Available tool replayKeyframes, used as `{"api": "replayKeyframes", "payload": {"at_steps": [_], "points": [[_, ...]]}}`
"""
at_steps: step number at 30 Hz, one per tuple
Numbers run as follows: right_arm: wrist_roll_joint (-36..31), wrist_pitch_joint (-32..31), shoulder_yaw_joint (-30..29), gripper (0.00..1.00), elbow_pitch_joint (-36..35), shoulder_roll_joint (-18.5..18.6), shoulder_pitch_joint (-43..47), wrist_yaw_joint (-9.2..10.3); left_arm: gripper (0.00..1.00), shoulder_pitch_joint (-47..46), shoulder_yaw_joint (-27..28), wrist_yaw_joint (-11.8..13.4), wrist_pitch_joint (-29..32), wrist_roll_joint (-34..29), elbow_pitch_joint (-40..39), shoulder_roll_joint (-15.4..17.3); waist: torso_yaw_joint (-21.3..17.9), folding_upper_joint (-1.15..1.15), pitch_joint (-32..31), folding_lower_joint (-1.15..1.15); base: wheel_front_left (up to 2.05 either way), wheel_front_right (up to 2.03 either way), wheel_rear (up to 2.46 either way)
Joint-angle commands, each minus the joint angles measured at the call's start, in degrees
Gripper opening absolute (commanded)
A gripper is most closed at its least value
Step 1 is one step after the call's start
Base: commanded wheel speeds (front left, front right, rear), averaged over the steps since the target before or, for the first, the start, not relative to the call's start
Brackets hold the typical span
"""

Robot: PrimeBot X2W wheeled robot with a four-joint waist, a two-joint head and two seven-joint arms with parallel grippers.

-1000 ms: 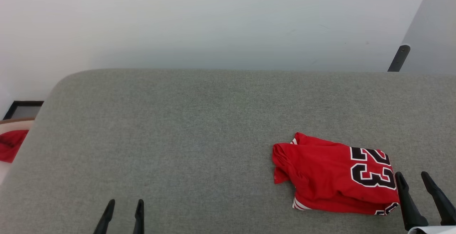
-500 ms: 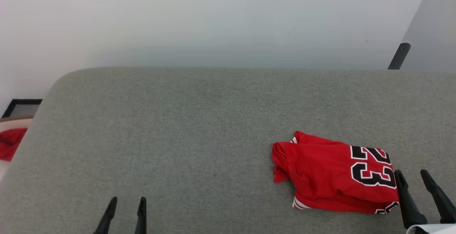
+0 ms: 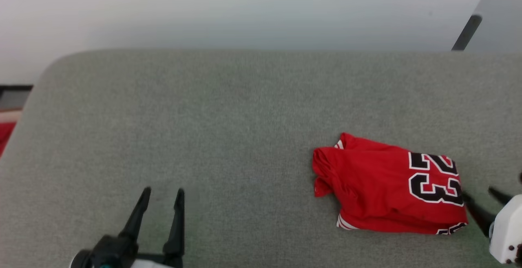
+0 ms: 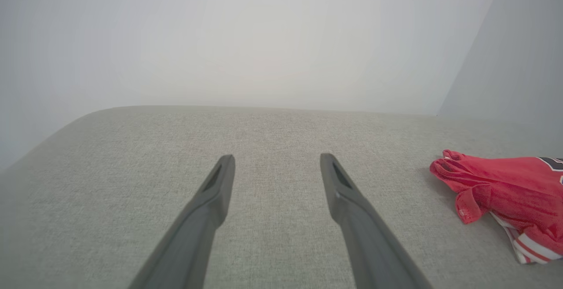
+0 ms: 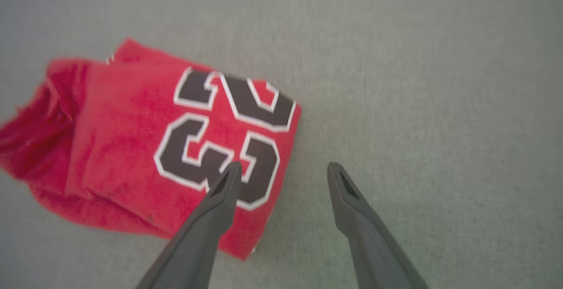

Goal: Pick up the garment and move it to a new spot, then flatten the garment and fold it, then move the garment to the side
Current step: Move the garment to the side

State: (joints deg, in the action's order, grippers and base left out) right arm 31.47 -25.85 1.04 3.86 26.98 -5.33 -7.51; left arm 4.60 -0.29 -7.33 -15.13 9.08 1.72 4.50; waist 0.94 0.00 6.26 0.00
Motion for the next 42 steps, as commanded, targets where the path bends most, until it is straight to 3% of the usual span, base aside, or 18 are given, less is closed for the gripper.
{"api": "replayKeyframes", "payload": {"at_steps": [1,5,9,14,18,19,20,21,22,28,42], "points": [[1.0,-4.8,1.2,1.0,0.7,1.7,-1.3,0.05,1.0,-1.6,-0.6,-0.2,0.0,-0.2,0.3,0.1,0.5,0.0,3.1,0.0,0.0,0.0,0.0],[4.9,-16.1,0.3,1.0,2.4,2.5,-5.5,0.05,1.0,-4.6,-1.8,-0.2,0.0,0.2,0.9,0.1,1.0,0.0,5.9,0.0,0.0,0.0,0.0],[6.6,-22.9,0.1,1.0,3.9,1.9,-9.3,0.05,1.0,-7.5,-3.3,-0.2,0.0,0.5,1.2,0.1,1.5,0.0,8.9,0.0,0.0,0.0,0.0],[6.4,-27.5,1.3,1.0,6.7,1.0,-11.5,0.05,1.0,-11.2,-5.2,-0.2,0.0,1.1,1.8,0.5,2.3,0.0,11.9,0.0,0.0,0.0,0.0],[6.9,-26.9,2.5,1.0,8.7,-0.4,-11.6,0.05,1.0,-13.2,-6.7,-0.2,0.0,1.7,3.5,1.1,2.6,0.0,13.2,0.0,0.0,0.0,0.0],[7.1,-26.1,3.1,0.5,8.7,-0.6,-11.6,0.05,1.0,-13.8,-6.8,-0.2,0.0,1.9,4.0,1.3,2.6,0.0,13.4,0.0,0.0,0.0,0.0],[7.3,-25.1,3.4,0.39,8.6,-0.8,-11.7,0.05,1.0,-14.3,-6.7,-0.2,0.0,2.1,4.3,1.4,2.5,0.0,13.5,0.0,0.0,0.0,0.0],[7.3,-24.0,3.5,0.04,8.7,-0.9,-11.9,0.05,1.0,-14.6,-6.6,-0.2,0.0,2.1,4.7,1.4,2.4,0.0,13.5,0.0,0.0,0.0,0.0],[7.5,-22.9,3.7,0.0,8.7,-1.0,-12.0,0.05,1.0,-14.8,-6.8,-0.2,0.0,2.0,5.0,1.7,2.2,0.0,13.5,0.0,0.0,0.0,0.0],[9.4,-14.6,3.1,0.0,8.2,-0.8,-12.3,0.05,1.0,-15.7,-7.2,-0.2,0.0,2.2,4.2,3.1,-0.6,0.0,12.7,0.0,0.0,0.0,0.0],[12.6,-0.5,-6.1,0.0,13.5,6.6,-15.3,0.05,1.0,-26.4,-14.6,-0.2,0.0,1.7,2.3,10.5,-12.5,0.0,16.9,0.0,0.0,0.0,0.0]]}}
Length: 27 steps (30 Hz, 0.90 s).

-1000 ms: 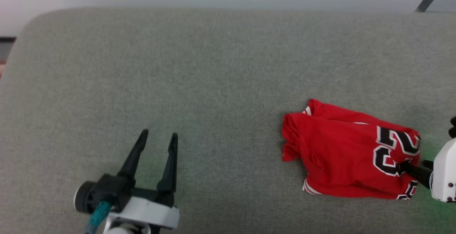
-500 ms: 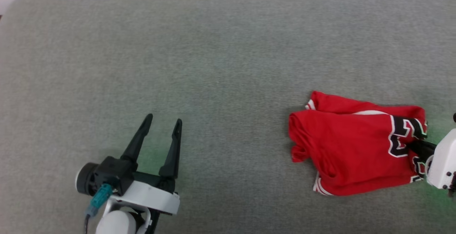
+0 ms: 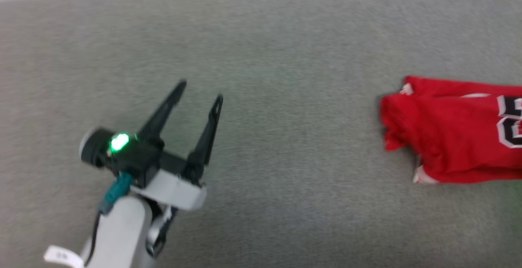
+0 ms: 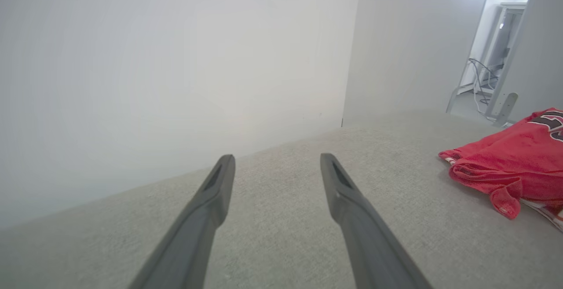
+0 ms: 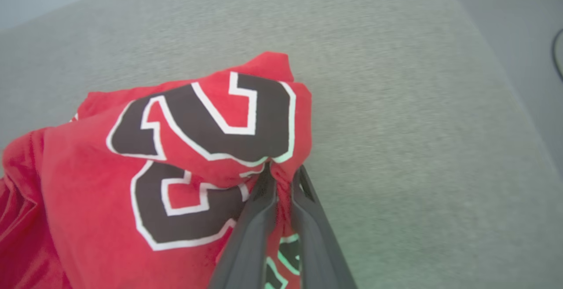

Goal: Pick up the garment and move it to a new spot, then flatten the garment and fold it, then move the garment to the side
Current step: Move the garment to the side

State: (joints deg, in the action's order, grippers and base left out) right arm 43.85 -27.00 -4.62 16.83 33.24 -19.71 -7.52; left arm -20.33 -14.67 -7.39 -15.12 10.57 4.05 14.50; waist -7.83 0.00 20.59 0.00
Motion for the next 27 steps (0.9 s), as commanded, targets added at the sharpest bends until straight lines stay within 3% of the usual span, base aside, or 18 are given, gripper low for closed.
{"api": "replayKeyframes", "payload": {"at_steps": [1,12,19,27], "points": [[0.2,1.3,-0.5,0.0,1.5,0.9,-1.4,0.07,1.0,-2.8,-0.6,-0.1,0.0,0.3,0.1,1.0,-4.3,0.0,3.1,0.0,0.0,0.0,0.0],[-6.3,10.5,-0.9,0.0,15.9,6.4,-14.4,0.07,1.0,-18.2,-5.5,-0.1,0.0,0.8,0.6,6.1,-7.8,0.0,9.9,0.0,0.0,0.0,0.0],[-11.7,18.0,0.8,0.0,24.9,4.9,-23.2,0.07,1.0,-24.5,-8.1,-0.1,0.0,0.0,1.5,8.0,-9.0,0.0,13.5,0.0,0.0,0.0,0.0],[-22.6,26.5,2.0,0.0,38.8,2.1,-32.3,0.07,1.0,-29.0,-9.5,-0.1,0.0,-0.8,1.3,9.3,-9.6,0.0,16.1,0.0,0.0,0.0,0.0]]}}
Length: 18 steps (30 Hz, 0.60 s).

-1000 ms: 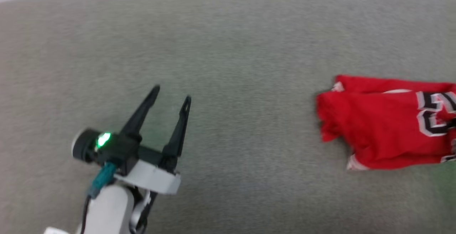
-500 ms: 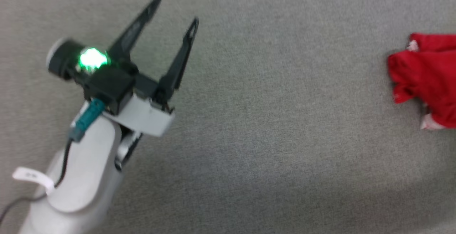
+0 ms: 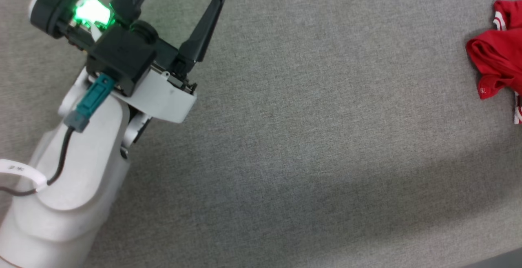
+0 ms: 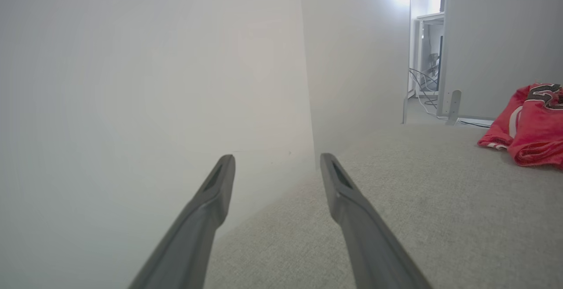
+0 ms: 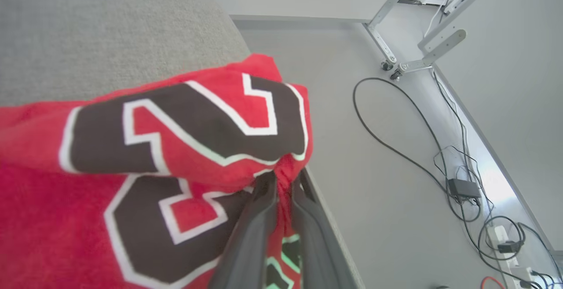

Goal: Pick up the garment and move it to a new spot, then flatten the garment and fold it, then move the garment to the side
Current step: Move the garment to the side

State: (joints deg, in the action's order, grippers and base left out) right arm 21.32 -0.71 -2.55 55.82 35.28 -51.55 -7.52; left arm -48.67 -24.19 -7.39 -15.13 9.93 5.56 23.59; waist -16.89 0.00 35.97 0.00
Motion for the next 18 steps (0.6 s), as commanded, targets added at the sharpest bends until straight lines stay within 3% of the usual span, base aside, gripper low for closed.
{"api": "replayKeyframes", "payload": {"at_steps": [1,10,18], "points": [[-1.1,0.9,-0.3,0.0,1.5,-0.3,-1.2,0.07,1.0,-0.9,-0.2,-0.1,0.0,-0.3,-0.3,0.3,-0.6,0.0,0.8,0.0,0.0,0.0,0.0],[-7.2,6.5,-1.4,0.0,11.8,-3.6,-6.4,0.07,1.0,-1.8,-2.2,-0.1,0.0,-0.6,-0.7,1.4,-1.5,0.0,2.1,0.0,0.0,0.0,0.0],[-9.9,12.2,-4.0,0.0,15.6,-3.2,-9.2,0.07,1.0,-2.1,-2.0,0.1,0.0,-1.0,-1.3,1.9,-1.0,0.0,3.0,0.0,0.0,0.0,0.0]]}}
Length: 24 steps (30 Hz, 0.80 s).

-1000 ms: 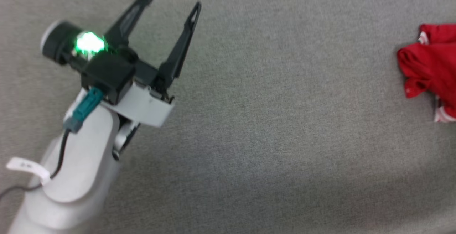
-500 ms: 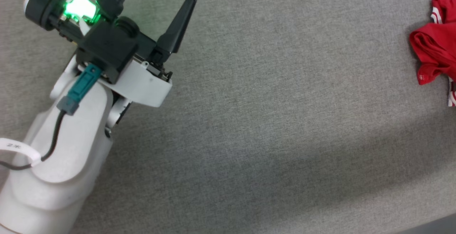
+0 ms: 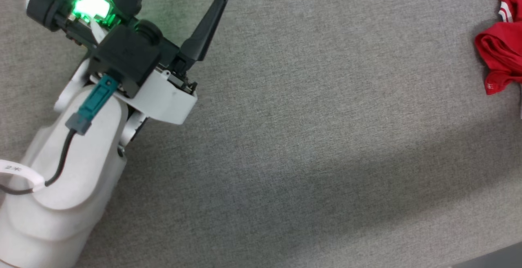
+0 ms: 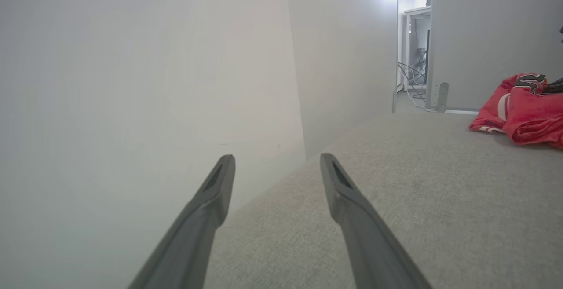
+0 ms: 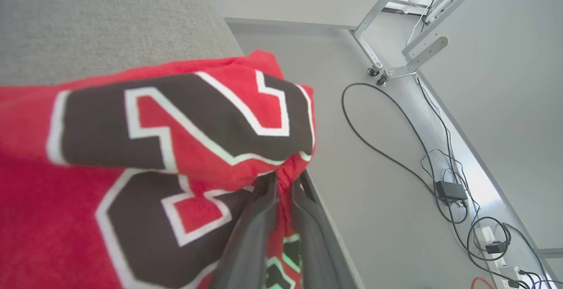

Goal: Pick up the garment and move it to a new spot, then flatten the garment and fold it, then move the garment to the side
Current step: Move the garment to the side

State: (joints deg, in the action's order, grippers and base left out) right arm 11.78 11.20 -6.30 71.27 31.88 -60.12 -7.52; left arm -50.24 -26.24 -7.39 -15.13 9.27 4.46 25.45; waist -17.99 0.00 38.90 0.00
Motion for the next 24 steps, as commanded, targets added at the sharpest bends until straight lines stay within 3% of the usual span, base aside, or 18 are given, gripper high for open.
{"api": "replayKeyframes", "payload": {"at_steps": [1,5,6,7,8,16,24], "points": [[-0.8,0.8,-0.6,0.0,0.3,0.0,-0.8,0.07,1.0,-0.6,0.1,0.1,0.0,-0.4,-0.3,0.1,0.2,0.0,0.1,0.0,0.0,0.0,0.0],[-2.3,1.6,-1.9,0.0,1.2,-0.2,-1.5,0.07,1.0,0.0,0.3,0.2,0.0,-0.3,-0.2,0.0,0.7,0.0,-0.4,0.0,0.0,0.0,0.0],[-2.6,1.7,-2.1,0.06,1.4,-0.2,-1.6,0.07,1.0,0.2,0.4,0.4,0.0,-0.1,-0.1,-0.2,0.9,0.0,-0.6,0.0,0.0,0.0,0.0],[-3.0,1.7,-2.4,0.38,1.6,0.0,-1.7,0.07,1.0,0.4,0.5,0.4,0.0,0.0,-0.1,-0.4,1.1,0.0,-0.9,0.0,0.0,0.0,0.0],[-3.3,1.8,-2.8,1.0,1.7,0.1,-1.8,0.07,1.0,0.7,0.6,0.4,0.0,0.1,-0.1,-0.6,1.2,0.0,-1.3,0.0,0.0,0.0,0.0],[-4.3,3.0,-3.0,1.0,1.6,-0.7,-0.9,0.07,1.0,5.5,3.1,1.9,0.0,1.2,0.2,-3.0,3.2,0.0,-7.5,0.0,0.0,0.0,0.0],[0.1,2.3,4.7,1.0,-1.4,-4.8,3.3,0.07,1.0,15.6,7.8,2.9,0.0,3.0,2.0,-6.7,6.7,0.0,-16.2,0.0,0.0,0.0,0.0]]}}
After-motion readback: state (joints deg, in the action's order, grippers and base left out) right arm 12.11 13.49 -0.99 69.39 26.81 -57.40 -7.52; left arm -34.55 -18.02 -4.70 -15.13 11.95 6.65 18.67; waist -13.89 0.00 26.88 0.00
